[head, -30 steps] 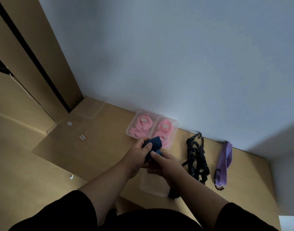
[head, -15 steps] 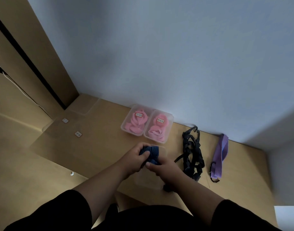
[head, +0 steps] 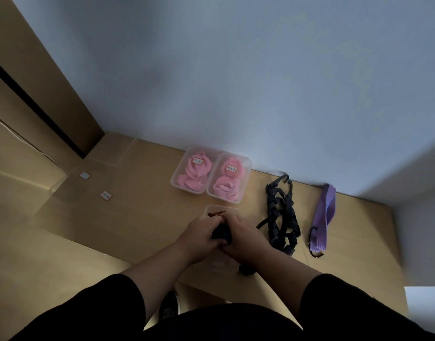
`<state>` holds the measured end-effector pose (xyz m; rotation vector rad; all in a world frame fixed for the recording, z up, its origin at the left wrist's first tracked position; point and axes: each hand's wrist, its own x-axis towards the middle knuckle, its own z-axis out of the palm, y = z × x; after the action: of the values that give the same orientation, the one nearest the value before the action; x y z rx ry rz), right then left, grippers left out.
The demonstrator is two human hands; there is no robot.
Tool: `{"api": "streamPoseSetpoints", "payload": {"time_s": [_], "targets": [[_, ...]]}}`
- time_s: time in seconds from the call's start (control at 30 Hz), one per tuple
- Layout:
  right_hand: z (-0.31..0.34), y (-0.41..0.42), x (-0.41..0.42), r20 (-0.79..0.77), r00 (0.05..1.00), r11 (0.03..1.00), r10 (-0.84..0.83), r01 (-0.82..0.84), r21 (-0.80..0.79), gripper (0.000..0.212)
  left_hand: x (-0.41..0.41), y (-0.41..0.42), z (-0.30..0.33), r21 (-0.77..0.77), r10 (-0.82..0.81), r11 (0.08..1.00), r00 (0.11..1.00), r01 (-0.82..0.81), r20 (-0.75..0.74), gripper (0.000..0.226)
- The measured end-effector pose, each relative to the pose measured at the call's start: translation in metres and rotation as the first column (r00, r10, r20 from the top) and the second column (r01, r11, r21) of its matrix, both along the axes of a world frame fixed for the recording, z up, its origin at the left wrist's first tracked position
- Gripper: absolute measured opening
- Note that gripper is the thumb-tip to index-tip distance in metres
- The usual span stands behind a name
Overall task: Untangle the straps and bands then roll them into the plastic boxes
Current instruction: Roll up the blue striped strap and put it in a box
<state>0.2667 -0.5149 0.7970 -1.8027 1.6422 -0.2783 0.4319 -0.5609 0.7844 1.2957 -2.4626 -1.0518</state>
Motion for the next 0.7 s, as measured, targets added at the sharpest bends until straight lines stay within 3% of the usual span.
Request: {"api": "streamPoseSetpoints", "payload": {"time_s": [0.13,0.23,0.3,0.47,0.7], "targets": [[-0.004,-0.003,0.003,-0.074,0.997,0.999,0.038,-0.036,0.027,0.073,-0.005,-0.003,-0.006,-0.181,-0.090,0.978,0.990,0.108,0.105,0.025],[-0.007,-0.005,-0.001,-0.122,0.990,0.998,0.068,-0.068,0.004,0.074,-0.002,-0.002,-0.016,-0.241,-0.129,0.959,0.987,0.150,0.101,0.033],[-0.010,-0.004,-0.004,-0.195,0.977,0.996,0.088,-0.090,-0.004,0.066,0.004,-0.001,-0.024,-0.281,-0.090,0.953,0.992,0.112,0.091,0.032],[-0.023,0.002,-0.010,-0.285,0.955,0.993,0.084,-0.103,-0.052,0.061,0.011,-0.001,-0.029,-0.389,0.013,0.916,0.960,0.100,0.278,0.037],[-0.037,0.010,-0.014,-0.265,0.963,0.978,-0.050,-0.006,-0.207,0.072,0.008,-0.005,-0.029,-0.391,0.125,0.920,0.958,-0.014,0.259,0.043]]}}
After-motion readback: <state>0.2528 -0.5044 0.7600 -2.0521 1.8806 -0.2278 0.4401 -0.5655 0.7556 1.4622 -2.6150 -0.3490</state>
